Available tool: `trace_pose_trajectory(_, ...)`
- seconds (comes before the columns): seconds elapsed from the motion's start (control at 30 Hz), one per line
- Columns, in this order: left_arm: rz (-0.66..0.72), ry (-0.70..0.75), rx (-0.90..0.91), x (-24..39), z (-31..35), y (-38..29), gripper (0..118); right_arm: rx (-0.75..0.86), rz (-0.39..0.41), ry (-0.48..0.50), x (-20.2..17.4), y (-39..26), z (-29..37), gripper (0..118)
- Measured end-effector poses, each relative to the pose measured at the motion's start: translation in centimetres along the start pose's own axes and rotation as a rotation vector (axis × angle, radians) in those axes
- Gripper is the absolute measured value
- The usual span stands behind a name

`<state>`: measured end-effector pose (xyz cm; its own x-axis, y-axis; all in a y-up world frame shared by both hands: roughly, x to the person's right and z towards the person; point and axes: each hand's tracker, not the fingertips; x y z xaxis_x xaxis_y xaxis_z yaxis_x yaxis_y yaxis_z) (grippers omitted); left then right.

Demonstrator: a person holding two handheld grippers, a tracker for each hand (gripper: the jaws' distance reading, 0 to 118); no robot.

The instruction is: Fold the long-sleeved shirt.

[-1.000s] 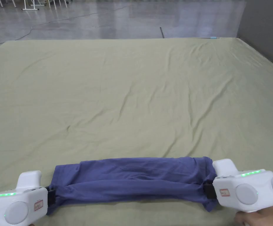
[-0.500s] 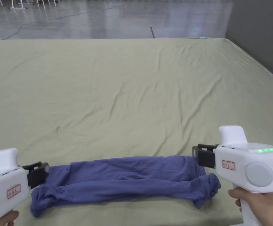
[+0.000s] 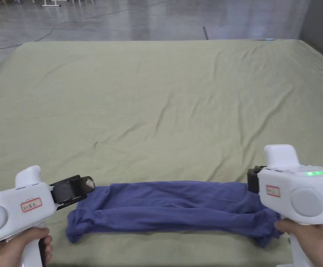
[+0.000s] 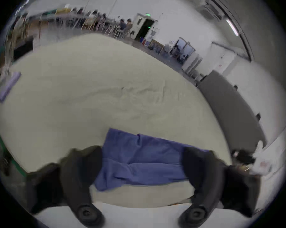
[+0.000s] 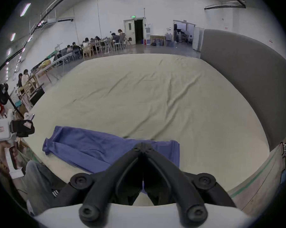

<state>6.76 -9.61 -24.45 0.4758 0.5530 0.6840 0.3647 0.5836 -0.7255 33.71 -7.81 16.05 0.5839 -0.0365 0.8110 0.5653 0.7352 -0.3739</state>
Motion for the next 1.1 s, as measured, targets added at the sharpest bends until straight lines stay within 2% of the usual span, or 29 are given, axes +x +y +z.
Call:
trace_pose_trajectory(0.1,0.16,-0.105,-0.014,-4.1,-0.6,0.2,112,-0.009,0.017,0.013,-0.8,-0.4,0.0,2)
trace_pose_trajectory(0.2,0.268,-0.069,-0.105,-7.2,-2.4,-0.2,117,-0.021,0.022,0.037,-1.1,-0.6,-0.2,2)
trace_pose_trajectory(0.33,0.357,-0.164,-0.231,-9.5,-5.9,-1.4,116,-0.034,0.036,0.051,-1.5,-0.8,-0.3,2)
trace_pose_trajectory(0.4,0.359,-0.175,-0.187,-9.2,-6.8,-2.2,118,-0.038,0.036,0.046,-1.4,-0.9,-0.4,2)
trace_pose_trajectory(0.5,0.461,-0.282,-0.193,-9.1,-7.8,-1.8,118,-0.045,0.016,0.054,-1.3,-0.8,-0.8,2)
trace_pose_trajectory(0.6,0.411,-0.337,-0.215,-7.9,-9.0,-1.9,116,-0.055,0.009,0.044,-1.5,-0.8,-1.5,2)
trace_pose_trajectory(0.63,0.389,-0.35,-0.22,-7.4,-9.4,-2.0,105,-0.058,0.003,0.045,-1.4,-0.7,-1.6,2)
trace_pose_trajectory(0.67,0.367,-0.331,-0.225,-7.2,-9.7,-1.9,74,-0.059,-0.006,0.046,-1.4,-0.7,-1.6,2)
trace_pose_trajectory(0.7,0.309,-0.254,-0.221,-6.6,-10.0,-1.8,29,-0.059,-0.017,0.047,-1.3,-0.8,-1.7,2)
trace_pose_trajectory(0.73,0.279,-0.179,-0.219,-6.2,-10.2,-1.7,14,-0.062,-0.024,0.045,-1.3,-0.9,-1.8,2)
trace_pose_trajectory(0.77,0.259,-0.117,-0.248,-6.1,-10.7,-1.6,14,-0.064,-0.027,0.043,-1.4,-0.8,-1.3,2)
trace_pose_trajectory(0.83,0.29,-0.191,-0.232,-6.1,-9.9,-1.2,14,-0.067,-0.027,0.042,-1.5,-0.9,-1.1,2)
trace_pose_trajectory(0.9,0.175,-0.097,-0.165,-4.9,-8.9,-0.9,14,-0.069,-0.022,0.04,-1.2,-1.0,-1.1,2)
trace_pose_trajectory(1.1,0.234,-0.12,-0.103,-8.4,-5.9,1.1,13,-0.065,-0.03,0.039,-0.9,-0.9,-1.2,2)
